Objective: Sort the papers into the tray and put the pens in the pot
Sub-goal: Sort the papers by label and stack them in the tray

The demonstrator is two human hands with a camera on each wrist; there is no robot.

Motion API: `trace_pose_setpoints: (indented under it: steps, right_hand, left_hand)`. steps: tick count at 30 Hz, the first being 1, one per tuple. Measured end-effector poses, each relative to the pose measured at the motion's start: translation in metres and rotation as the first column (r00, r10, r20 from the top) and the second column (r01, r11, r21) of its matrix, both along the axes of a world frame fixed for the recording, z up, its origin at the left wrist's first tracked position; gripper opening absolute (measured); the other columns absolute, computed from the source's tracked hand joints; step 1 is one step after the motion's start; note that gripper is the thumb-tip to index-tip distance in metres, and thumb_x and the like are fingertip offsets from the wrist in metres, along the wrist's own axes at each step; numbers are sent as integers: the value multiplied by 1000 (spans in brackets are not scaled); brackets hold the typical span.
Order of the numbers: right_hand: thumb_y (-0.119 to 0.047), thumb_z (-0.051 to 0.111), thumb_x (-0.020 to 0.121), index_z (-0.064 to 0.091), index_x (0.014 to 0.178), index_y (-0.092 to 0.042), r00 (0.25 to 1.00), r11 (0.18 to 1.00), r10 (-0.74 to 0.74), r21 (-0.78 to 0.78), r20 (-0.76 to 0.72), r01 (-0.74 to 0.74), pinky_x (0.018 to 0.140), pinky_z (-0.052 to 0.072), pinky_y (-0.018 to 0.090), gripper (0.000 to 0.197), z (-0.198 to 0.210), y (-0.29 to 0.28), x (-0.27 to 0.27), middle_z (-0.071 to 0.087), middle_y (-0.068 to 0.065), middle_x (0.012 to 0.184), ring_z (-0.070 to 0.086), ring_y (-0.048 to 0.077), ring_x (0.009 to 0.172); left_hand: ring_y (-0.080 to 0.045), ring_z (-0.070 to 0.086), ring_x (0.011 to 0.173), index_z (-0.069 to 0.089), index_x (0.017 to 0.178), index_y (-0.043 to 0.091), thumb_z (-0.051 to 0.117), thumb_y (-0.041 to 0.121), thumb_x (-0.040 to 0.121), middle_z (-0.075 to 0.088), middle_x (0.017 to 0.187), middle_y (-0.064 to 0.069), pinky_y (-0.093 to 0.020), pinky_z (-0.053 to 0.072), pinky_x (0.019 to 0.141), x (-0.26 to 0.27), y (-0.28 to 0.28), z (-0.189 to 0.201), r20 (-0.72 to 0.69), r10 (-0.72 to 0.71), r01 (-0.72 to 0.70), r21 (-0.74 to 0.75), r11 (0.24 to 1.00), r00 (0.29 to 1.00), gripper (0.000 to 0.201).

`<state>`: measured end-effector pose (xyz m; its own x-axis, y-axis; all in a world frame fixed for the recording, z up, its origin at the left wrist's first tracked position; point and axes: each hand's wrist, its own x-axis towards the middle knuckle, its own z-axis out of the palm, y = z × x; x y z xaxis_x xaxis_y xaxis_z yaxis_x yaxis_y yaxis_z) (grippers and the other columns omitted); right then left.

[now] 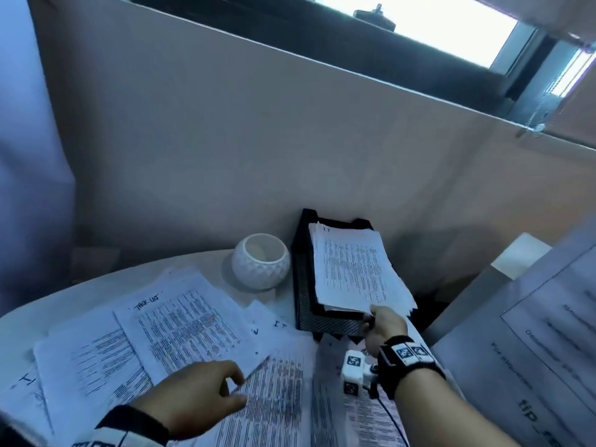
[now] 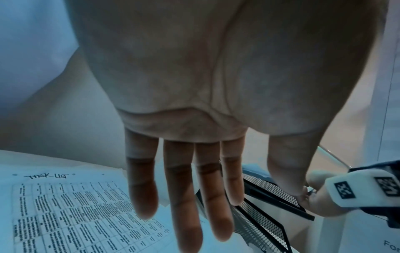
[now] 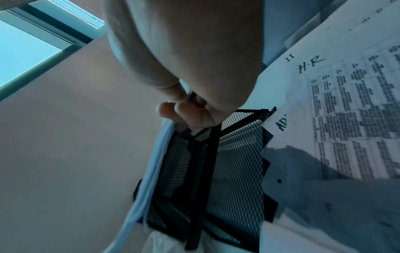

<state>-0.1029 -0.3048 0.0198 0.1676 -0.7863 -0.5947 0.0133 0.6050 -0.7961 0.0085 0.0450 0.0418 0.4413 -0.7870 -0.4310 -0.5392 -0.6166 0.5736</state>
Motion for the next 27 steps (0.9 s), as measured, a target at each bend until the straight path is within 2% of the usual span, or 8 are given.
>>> trace_pose_setpoints:
  steps: [6,10,13,16,20,22,25,27]
  right_hand:
    - [5,48,96,55,92,-3,998,1000,9,1,-62,-9,38,41,18,10,-9,-31,26,55,12,73,52,17,55]
    - [7,49,99,56,99,1,999,999,33,-4,10,-33,38,48,20,8,-14,-40,41,54,13,74,53,19,59]
    - [5,48,103,54,116,7,995,998,44,-36,88,-41,52,57,29,14,-14,-42,48,60,20,88,62,24,74]
    - [5,45,104,51,120,4,988,996,78,-41,134,-73,69,57,36,17,-13,-37,44,60,26,97,65,31,86]
    - [4,52,100,54,112,6,998,986,54,-160,43,-47,59,62,35,12,-21,-17,34,63,23,91,69,31,75]
    - [4,53,97,60,106,1,998,967,57,-249,-9,-58,55,60,34,11,-30,-3,26,62,18,86,65,29,67]
    - [2,58,95,66,92,-3,976,926,148,-323,-162,-194,59,55,34,10,-51,27,7,63,15,80,60,27,67]
    - [-1,59,93,68,84,-5,921,884,240,-323,-308,-339,60,56,35,13,-73,48,-7,64,15,76,60,26,66]
  left_hand:
    - [7,62,98,51,113,51,56,71,90,68,108,22,-18,49,93,7,-3,-5,6,-11,11,30,999,1000,31]
    - [7,63,99,52,116,50,57,70,90,69,109,21,-18,50,95,10,-7,-8,-13,-10,10,49,999,1000,34]
    - [5,63,101,49,117,49,56,68,92,67,110,21,-18,50,95,12,-8,-9,-7,-18,19,71,997,1000,32]
    - [3,62,100,54,123,47,56,65,94,66,110,20,-19,49,93,13,-9,-11,4,-7,7,91,996,1000,34]
    - [0,62,99,57,132,42,55,63,95,67,109,20,-22,49,89,13,-8,-19,41,19,-23,102,995,999,42]
    - [-3,63,101,58,133,40,56,62,95,68,113,19,-25,50,93,12,-8,-22,52,27,-32,98,995,998,44]
    - [-7,63,105,57,136,37,57,59,96,69,120,14,-28,51,96,10,-8,-22,48,31,-36,104,994,998,45]
    - [-10,64,107,57,137,36,58,58,97,69,125,12,-29,51,96,7,-7,-21,46,33,-38,106,994,998,46]
